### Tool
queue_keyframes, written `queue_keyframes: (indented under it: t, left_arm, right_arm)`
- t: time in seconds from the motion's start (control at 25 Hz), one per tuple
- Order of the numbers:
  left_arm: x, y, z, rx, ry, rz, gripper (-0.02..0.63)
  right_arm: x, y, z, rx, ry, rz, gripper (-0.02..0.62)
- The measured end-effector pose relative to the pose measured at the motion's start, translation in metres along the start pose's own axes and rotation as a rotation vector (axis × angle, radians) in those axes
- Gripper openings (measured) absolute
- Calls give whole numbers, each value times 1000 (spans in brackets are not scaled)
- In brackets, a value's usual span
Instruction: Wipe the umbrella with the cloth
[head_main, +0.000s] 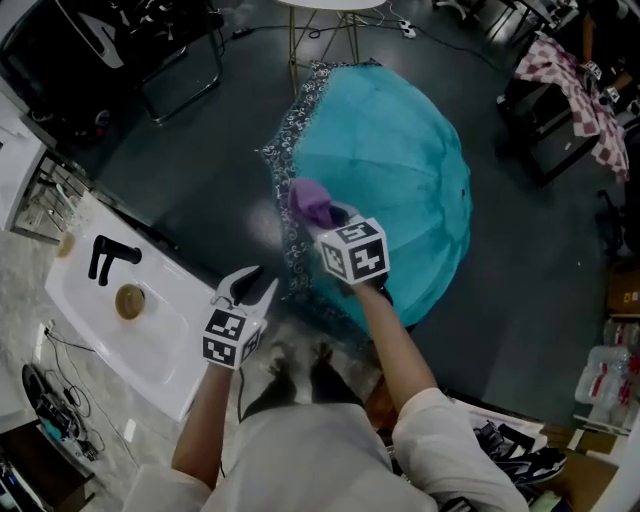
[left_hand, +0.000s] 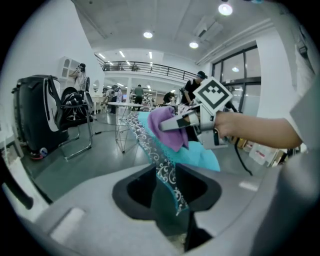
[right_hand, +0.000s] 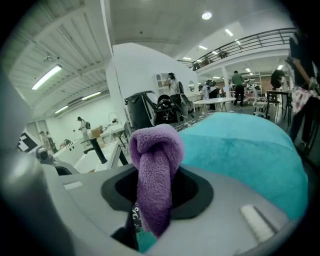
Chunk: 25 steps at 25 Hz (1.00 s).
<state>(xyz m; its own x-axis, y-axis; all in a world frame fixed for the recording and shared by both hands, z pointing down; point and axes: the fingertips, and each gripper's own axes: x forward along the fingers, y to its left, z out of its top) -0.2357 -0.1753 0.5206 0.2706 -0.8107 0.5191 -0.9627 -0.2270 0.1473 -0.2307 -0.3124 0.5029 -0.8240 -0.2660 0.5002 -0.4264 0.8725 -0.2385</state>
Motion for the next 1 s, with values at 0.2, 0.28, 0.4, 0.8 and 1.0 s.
queue_keyframes:
  t: [0.2, 0.28, 0.4, 0.8, 1.0]
  left_arm:
    - [25, -27, 27, 27, -33, -62, 120]
    - [37, -39, 36, 41, -41, -83, 120]
    - [57, -59, 49, 58, -44, -109, 120]
    - [141, -111, 83, 113, -48, -150, 52]
    - [193, -138, 102, 135, -37, -173, 34]
  right_arm:
    - [-75, -71, 6, 70, -101, -137, 141]
    - [-106, -113, -2, 97, -117, -220, 141]
    - [-154, -180, -21, 152, -132, -340, 143]
    - [-233, -320, -82, 294, -142, -508, 143]
    - [-235, -363, -107, 315, -110, -519, 143]
